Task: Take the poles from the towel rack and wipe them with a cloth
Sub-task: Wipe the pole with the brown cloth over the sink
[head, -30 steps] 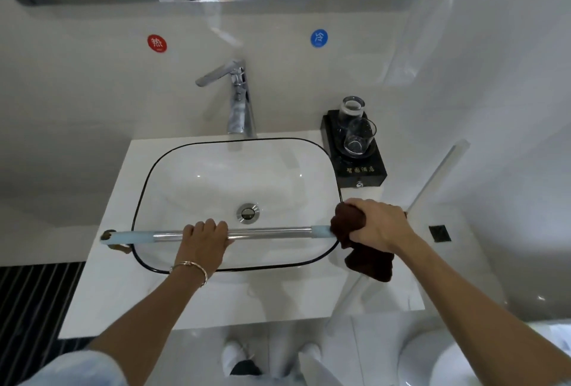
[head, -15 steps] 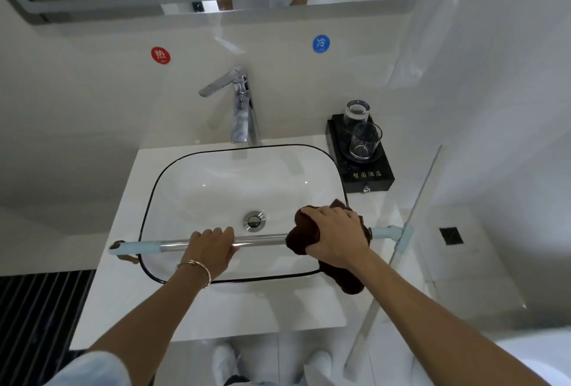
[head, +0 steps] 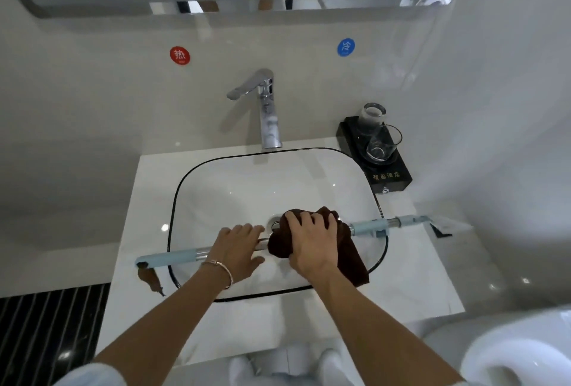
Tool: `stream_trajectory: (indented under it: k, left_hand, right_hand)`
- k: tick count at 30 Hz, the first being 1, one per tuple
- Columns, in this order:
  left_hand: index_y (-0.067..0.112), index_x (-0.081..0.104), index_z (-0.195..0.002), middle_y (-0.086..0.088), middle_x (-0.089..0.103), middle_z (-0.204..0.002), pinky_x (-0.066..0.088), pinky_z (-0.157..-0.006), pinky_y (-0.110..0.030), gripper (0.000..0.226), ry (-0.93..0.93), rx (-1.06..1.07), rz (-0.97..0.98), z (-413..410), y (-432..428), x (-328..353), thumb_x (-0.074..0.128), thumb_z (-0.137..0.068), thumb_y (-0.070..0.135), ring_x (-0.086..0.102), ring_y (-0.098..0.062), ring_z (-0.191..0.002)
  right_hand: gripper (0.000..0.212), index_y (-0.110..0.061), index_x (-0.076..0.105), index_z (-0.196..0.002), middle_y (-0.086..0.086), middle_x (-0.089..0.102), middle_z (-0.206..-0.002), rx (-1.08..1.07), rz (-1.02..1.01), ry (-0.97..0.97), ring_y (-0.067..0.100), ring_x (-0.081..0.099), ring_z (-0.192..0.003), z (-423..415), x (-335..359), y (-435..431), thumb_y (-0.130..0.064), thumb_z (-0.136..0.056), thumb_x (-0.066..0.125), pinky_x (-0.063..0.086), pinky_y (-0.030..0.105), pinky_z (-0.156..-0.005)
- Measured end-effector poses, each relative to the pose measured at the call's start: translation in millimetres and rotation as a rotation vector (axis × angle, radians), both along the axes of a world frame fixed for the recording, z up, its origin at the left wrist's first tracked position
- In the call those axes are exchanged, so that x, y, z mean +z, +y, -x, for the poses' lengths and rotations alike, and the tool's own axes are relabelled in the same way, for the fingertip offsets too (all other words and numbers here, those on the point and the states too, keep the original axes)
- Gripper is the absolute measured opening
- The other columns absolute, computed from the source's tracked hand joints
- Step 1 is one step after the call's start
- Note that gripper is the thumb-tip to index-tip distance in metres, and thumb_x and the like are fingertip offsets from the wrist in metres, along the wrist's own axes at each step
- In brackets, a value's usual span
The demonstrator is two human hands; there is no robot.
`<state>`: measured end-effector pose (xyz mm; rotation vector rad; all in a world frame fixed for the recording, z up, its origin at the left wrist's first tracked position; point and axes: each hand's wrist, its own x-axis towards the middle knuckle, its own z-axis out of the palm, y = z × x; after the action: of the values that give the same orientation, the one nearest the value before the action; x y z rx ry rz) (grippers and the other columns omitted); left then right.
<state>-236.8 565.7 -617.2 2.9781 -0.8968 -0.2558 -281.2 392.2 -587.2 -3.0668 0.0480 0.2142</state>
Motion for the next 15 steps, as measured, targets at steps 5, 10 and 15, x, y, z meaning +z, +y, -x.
stream_trajectory:
  k: [5,10,15]
  left_hand:
    - [0.016,0.066,-0.098,-0.001,0.065,-0.079,0.05,-0.069,-0.043,0.065,-0.209,0.169,0.043,9,81,-7,0.089,-0.044,0.045,0.064,-0.026,-0.069]
    - [0.015,0.066,-0.089,-0.001,0.061,-0.074,0.047,-0.064,-0.041,0.053,-0.234,0.207,0.055,19,111,-14,0.09,-0.043,0.027,0.06,-0.025,-0.064]
    - [0.018,0.061,-0.081,0.002,0.06,-0.066,0.045,-0.058,-0.032,0.045,-0.126,0.121,-0.011,3,111,-5,0.087,-0.046,0.03,0.059,-0.022,-0.056]
  right_hand:
    - [0.069,-0.027,0.055,-0.119,-0.001,0.063,-0.102,-0.058,0.025,-0.117,0.025,0.059,-0.098,3,-10,5,-0.029,-0.054,0.078,0.038,0.052,-0.1]
    - [0.063,-0.031,0.058,-0.11,-0.005,0.066,-0.093,-0.08,0.038,-0.179,0.023,0.061,-0.087,-3,-15,3,-0.039,-0.051,0.077,0.044,0.049,-0.09]
    - [0.054,-0.031,0.06,-0.11,-0.006,0.068,-0.098,-0.068,0.052,-0.14,0.025,0.061,-0.088,-9,-16,10,-0.051,-0.062,0.07,0.04,0.045,-0.087]
